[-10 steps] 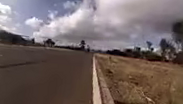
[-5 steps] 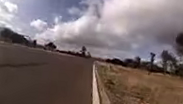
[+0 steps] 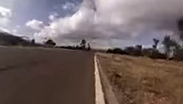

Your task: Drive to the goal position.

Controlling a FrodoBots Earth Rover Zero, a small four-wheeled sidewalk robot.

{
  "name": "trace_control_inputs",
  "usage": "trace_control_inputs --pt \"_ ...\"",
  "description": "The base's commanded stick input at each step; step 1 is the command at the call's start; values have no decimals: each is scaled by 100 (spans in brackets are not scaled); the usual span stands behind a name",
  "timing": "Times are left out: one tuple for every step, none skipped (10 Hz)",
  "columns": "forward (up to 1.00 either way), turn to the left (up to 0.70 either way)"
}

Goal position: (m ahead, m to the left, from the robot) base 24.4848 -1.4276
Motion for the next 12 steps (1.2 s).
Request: trace_control_inputs --pt "87 0" --pt "88 0" --pt "89 0" --pt "89 0" --pt "86 0" --pt "88 0" --pt "89 0" --pt "90 0" --pt "87 0" --pt "88 0" --pt "89 -7" --pt "88 -23"
